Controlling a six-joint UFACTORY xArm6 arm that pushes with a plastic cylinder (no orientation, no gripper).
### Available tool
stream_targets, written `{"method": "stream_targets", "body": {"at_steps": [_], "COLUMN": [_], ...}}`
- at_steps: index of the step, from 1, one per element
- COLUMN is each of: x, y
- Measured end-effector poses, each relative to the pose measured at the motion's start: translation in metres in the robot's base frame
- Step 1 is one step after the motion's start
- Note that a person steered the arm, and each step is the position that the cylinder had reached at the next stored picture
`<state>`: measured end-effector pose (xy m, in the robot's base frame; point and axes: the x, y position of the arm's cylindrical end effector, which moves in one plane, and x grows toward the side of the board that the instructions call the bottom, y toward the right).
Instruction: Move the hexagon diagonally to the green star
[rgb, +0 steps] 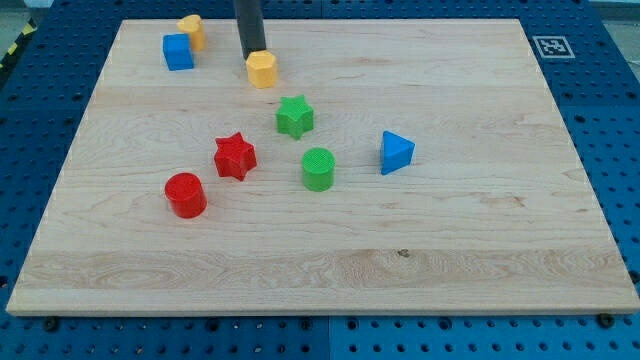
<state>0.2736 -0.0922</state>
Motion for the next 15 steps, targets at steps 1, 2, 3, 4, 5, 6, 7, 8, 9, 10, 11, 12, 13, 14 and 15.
{"method": "stream_targets", "body": {"at_steps": [1,2,3,4,5,6,7,8,9,10,11,12,13,14,15], "x": [0.0,0.0,0.012,0.032,0.04,0.04,0.04,0.04,0.024,0.019,0.046,0.068,0.07,0.056,0.046], "y": [-0.006,-0.04,-0.032,-0.007,0.035,0.068,0.08,0.081,0.081,0.081,0.082,0.117,0.119,0.102,0.113]}}
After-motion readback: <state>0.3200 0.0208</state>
